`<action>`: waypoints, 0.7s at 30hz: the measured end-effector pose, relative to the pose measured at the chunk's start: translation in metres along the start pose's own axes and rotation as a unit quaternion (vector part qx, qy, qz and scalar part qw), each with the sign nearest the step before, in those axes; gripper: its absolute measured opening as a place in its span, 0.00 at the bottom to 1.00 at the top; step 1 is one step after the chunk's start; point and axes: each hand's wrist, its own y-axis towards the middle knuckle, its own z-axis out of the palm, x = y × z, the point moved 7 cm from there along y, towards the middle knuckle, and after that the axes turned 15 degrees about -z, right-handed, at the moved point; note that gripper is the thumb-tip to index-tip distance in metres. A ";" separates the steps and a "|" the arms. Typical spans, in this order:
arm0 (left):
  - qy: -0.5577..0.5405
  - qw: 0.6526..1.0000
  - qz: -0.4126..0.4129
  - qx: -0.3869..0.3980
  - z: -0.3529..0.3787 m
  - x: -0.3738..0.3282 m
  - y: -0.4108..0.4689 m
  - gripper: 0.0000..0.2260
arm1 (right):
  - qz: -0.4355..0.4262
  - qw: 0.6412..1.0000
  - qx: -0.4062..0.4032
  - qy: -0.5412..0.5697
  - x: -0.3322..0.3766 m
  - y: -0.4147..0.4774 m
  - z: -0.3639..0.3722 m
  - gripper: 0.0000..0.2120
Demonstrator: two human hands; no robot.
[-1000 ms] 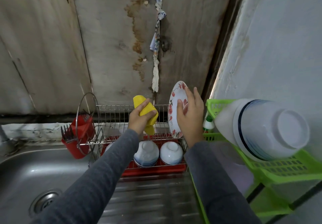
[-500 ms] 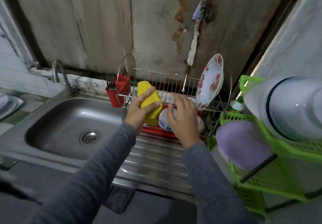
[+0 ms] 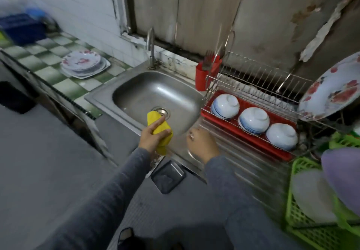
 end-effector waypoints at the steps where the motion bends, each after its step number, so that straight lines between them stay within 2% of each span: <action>1: -0.002 1.000 -0.002 -0.018 -0.019 0.001 0.002 0.25 | -0.003 1.000 0.023 0.000 0.011 0.007 0.012 0.13; 5: -0.017 0.998 -0.015 -0.060 -0.094 -0.008 0.008 0.25 | -0.028 0.996 0.080 -0.002 0.062 0.041 0.052 0.14; 14: 0.010 0.992 -0.001 -0.126 -0.263 -0.059 0.039 0.23 | -0.080 0.987 0.136 0.025 0.206 0.138 0.136 0.12; 21: -0.025 0.990 0.000 -0.139 -0.346 -0.107 0.071 0.23 | -0.130 0.979 0.152 0.027 0.288 0.217 0.171 0.15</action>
